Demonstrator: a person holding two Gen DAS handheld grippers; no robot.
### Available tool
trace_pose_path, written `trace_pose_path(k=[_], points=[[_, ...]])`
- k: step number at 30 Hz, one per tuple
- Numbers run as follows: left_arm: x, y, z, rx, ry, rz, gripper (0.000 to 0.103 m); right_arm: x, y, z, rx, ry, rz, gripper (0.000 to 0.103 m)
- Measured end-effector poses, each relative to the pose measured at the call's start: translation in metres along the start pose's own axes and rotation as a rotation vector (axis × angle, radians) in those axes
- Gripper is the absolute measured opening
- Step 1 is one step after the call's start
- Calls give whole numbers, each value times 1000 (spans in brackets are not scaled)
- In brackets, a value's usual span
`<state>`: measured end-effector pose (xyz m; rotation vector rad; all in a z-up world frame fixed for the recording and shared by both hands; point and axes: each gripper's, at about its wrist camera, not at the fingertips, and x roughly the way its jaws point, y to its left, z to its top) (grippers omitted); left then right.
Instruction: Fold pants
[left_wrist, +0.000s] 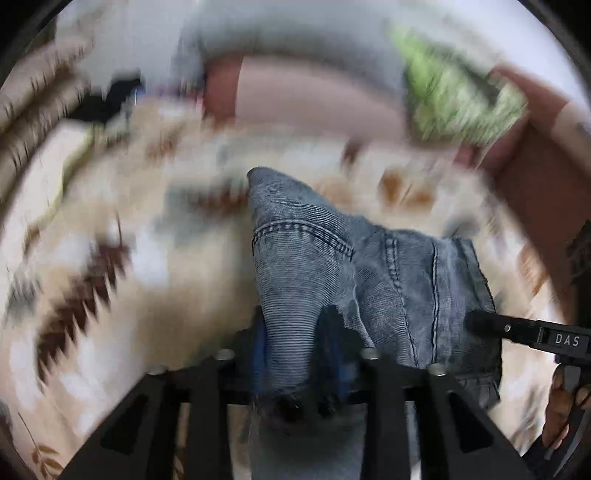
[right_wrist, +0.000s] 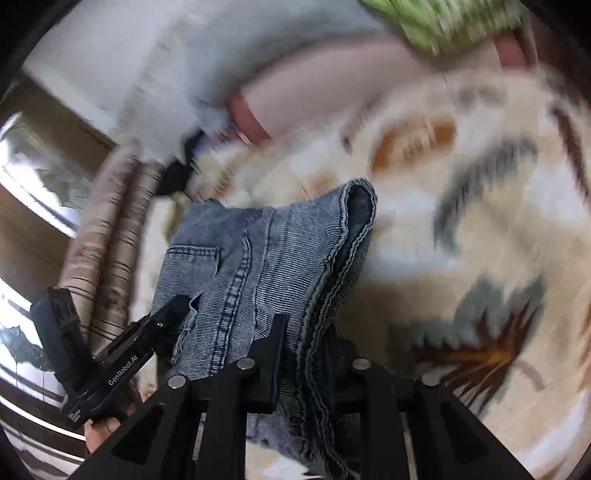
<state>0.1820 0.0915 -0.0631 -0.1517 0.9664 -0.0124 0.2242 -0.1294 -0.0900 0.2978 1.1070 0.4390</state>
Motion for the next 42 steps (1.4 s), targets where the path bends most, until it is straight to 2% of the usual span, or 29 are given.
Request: trace_pose_path(k=[1, 2, 3, 4, 7, 9, 11, 12, 13, 14, 15, 17, 19, 21, 22, 24, 25, 27, 28, 30, 32, 35, 37, 42], points=[[10, 4, -8, 1, 19, 36, 56, 10, -5, -5, -9, 15, -61, 28], [8, 8, -14, -9, -11, 57, 63, 14, -9, -9, -9, 17, -73, 38], [2, 10, -16, -23, -28, 74, 73, 9, -14, -13, 14, 2, -71, 43], [-7, 13, -15, -41, -35, 80, 75, 3, -13, -14, 17, -9, -82, 54], [-41, 15, -18, -65, -87, 54, 77, -31, 3, -15, -62, -90, -118, 56], [-58, 13, -26, -51, -137, 58, 82, -54, 18, -20, -83, -141, -46, 57], [-63, 12, -34, -43, -148, 90, 83, -60, 28, -29, -86, -131, 83, 64], [-57, 11, -38, -32, -128, 105, 83, -52, 29, -36, -81, -99, 156, 66], [-47, 9, -40, -22, -95, 126, 83, -44, 27, -40, -71, -71, 172, 66], [-29, 7, -44, 6, -14, 161, 83, -20, 18, -45, -48, 5, 144, 66], [-16, 5, -48, 29, 33, 171, 83, 3, 8, -51, -20, 84, 102, 66], [-26, 5, -47, 19, -17, 171, 83, -1, 4, -50, -9, 47, 114, 62], [-40, 4, -43, 21, -48, 167, 83, -17, 14, -40, -36, 48, 47, 62], [-45, 3, -39, 17, -80, 156, 83, -34, 25, -20, -66, -10, 42, 62], [-45, 2, -39, 18, -79, 146, 84, -39, 29, -10, -61, -32, 62, 62], [-28, 1, -41, 32, -27, 146, 84, -40, 34, 9, -43, -53, 100, 63], [-22, 0, -46, 35, -13, 149, 84, -33, 37, 22, -31, -50, 129, 64], [-21, 5, -48, 9, -36, 133, 85, -10, 41, 42, -11, -26, 163, 64], [-21, 7, -48, 4, -33, 129, 86, 3, 40, 47, -5, -13, 147, 64], [-18, 8, -47, 4, -35, 122, 87, 49, 27, 58, 49, 63, 61, 65], [-19, 7, -50, 4, -39, 115, 87, 63, 20, 58, 88, 59, 71, 66], [-17, 9, -50, -2, -43, 118, 88, 57, 36, 57, 18, 54, 41, 73], [-18, 10, -51, -15, -43, 112, 88, 47, 41, 51, -13, 57, 7, 73], [-20, 10, -53, -24, -46, 115, 88, 2, 51, 13, -62, 25, 30, 73]])
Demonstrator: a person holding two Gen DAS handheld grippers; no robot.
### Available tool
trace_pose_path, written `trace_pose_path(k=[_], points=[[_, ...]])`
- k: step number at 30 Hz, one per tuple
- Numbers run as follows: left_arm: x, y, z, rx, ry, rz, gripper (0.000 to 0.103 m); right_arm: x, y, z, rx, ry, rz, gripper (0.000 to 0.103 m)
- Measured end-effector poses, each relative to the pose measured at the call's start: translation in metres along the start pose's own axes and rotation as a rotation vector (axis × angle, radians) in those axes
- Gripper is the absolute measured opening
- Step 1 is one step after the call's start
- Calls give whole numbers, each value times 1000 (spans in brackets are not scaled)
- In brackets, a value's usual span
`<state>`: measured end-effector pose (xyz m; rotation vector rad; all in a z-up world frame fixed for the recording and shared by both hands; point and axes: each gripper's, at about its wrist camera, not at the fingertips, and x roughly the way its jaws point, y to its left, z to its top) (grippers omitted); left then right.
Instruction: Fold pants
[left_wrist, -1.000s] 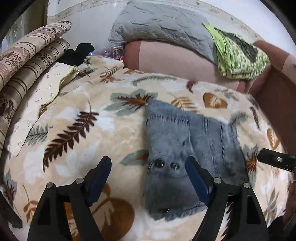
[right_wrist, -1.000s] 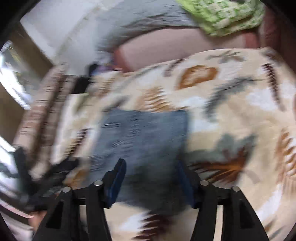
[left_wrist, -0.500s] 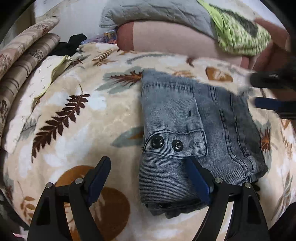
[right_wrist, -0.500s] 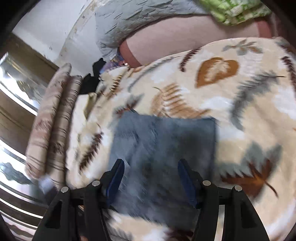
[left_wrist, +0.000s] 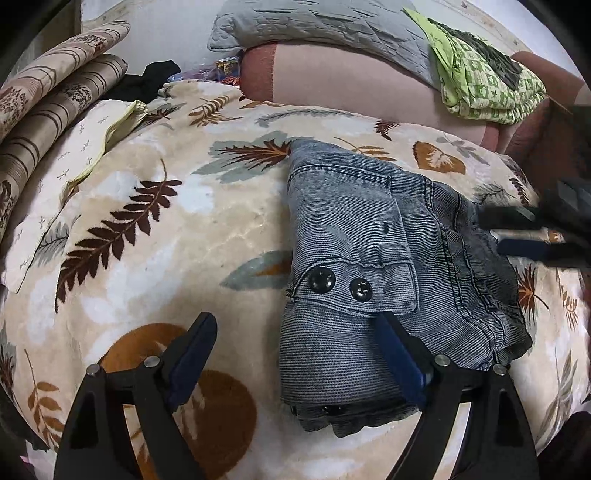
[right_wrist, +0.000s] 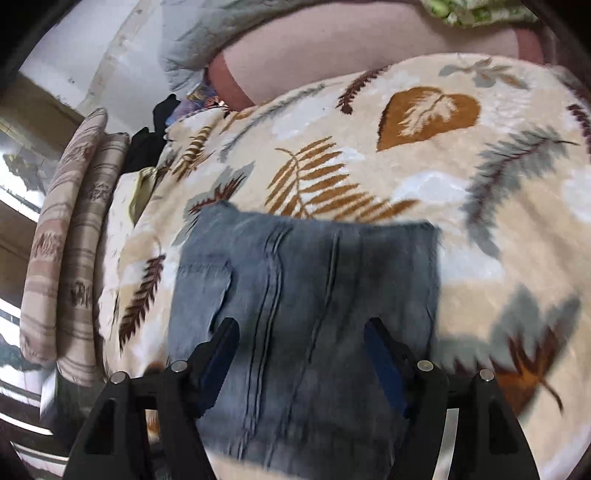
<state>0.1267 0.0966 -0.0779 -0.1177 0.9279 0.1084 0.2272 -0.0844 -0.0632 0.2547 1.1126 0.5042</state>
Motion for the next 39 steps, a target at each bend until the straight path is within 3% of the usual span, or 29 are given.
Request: trace_pose_path(k=[3, 6, 13, 16, 17, 21, 27, 31, 39], points=[[0, -1, 0, 4, -2, 8, 88, -17, 4, -36, -39, 5, 19, 74], [0, -3, 2, 7, 12, 9, 89, 13, -6, -63, -111, 80, -154, 80], [-27, -7, -3, 33, -26, 31, 89, -34, 10, -73, -147, -81, -162, 83], [-32, -8, -7, 20, -20, 33, 89, -2, 1, -80, -172, 19, -208, 88], [-34, -9, -8, 14, -12, 33, 89, 12, -4, -84, -198, 35, -233, 95], [-46, -12, -12, 36, -27, 42, 89, -16, 2, -87, -172, -32, -198, 96], [-62, -21, -16, 44, -31, 35, 89, -81, 3, -111, -214, -199, -236, 98], [-71, -27, -22, 50, -43, 42, 89, -93, -8, -137, -273, -197, -340, 103], [-75, -32, -31, 37, -35, 78, 89, -103, -10, -156, -334, -211, -405, 103]])
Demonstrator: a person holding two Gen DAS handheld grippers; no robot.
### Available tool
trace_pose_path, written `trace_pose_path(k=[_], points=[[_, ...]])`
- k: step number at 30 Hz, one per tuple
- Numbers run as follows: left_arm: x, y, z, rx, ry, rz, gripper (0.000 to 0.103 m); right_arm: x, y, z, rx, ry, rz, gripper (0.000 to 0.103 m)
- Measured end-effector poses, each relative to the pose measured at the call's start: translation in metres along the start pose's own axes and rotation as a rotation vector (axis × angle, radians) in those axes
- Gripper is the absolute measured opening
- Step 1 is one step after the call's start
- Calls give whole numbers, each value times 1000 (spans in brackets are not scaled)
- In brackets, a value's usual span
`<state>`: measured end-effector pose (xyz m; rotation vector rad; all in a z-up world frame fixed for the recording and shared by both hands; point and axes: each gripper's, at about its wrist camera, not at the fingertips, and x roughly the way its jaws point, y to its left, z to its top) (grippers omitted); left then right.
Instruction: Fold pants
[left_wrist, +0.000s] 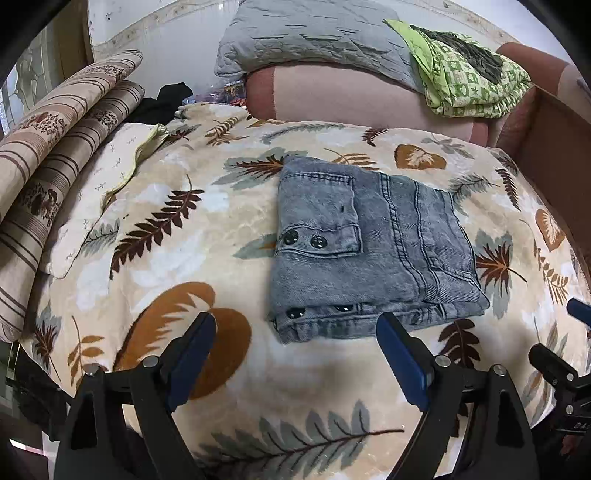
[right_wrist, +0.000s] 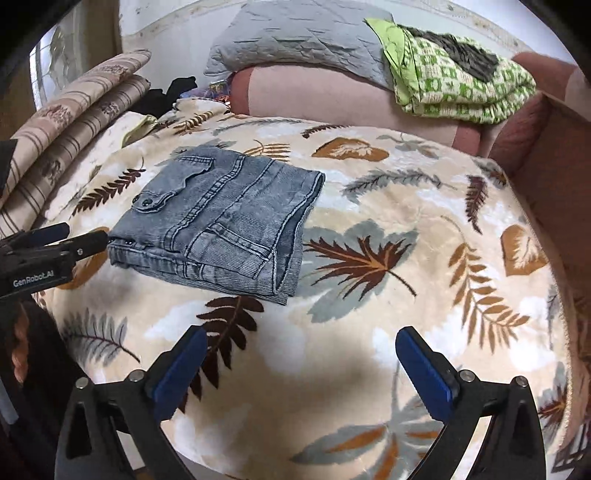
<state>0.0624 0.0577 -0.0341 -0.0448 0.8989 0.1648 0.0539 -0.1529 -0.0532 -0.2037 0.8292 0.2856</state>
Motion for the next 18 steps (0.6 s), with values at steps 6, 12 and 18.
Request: trace_pose_path(k=[6, 12, 18], points=[[-6, -3, -2, 9, -12, 1, 89, -12, 5, 9, -10, -37, -6, 103], [-8, 5, -1, -7, -4, -9, 89, -9, 14, 8, -9, -8, -3, 103], [-3, 3, 2, -4, 10, -31, 89, 0, 22, 7, -40, 26, -12, 103]])
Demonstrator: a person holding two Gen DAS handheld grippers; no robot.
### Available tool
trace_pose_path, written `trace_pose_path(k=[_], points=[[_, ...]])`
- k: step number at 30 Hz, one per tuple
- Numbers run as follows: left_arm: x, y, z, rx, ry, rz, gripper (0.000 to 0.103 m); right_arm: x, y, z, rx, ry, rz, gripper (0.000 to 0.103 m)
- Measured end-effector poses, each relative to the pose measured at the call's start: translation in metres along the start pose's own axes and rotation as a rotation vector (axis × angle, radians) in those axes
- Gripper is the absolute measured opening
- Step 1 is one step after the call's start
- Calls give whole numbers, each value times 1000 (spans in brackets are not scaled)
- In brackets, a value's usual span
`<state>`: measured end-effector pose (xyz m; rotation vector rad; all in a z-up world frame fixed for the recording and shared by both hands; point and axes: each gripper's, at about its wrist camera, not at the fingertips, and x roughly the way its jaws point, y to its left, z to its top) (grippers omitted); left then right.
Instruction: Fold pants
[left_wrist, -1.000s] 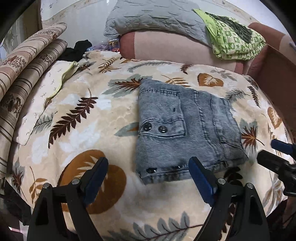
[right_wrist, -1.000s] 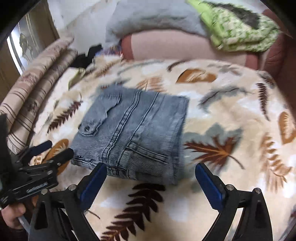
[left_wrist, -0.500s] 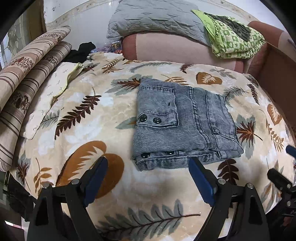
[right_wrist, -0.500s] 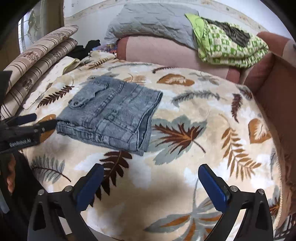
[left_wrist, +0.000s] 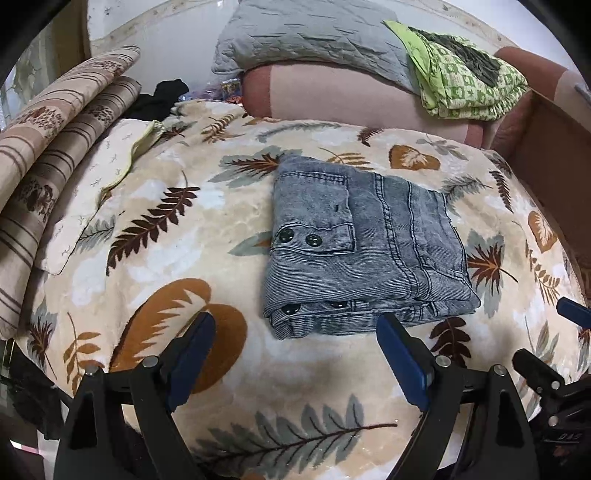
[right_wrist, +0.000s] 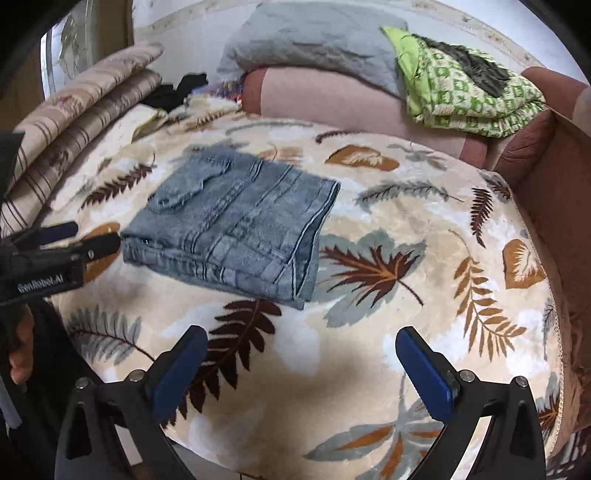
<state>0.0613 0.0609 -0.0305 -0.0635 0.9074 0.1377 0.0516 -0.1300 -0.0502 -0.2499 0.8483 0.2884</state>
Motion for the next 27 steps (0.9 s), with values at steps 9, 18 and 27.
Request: trace_pose_path(k=[9, 18, 27], points=[[-12, -10, 8, 24, -53, -21, 95, -2, 4, 9, -16, -12, -7, 103], [-11, -14, 15, 34, -69, -13, 95, 2, 4, 16, -22, -9, -8, 103], [3, -19, 28, 38, -47, -48, 96, 5, 2, 24, -17, -6, -13, 103]])
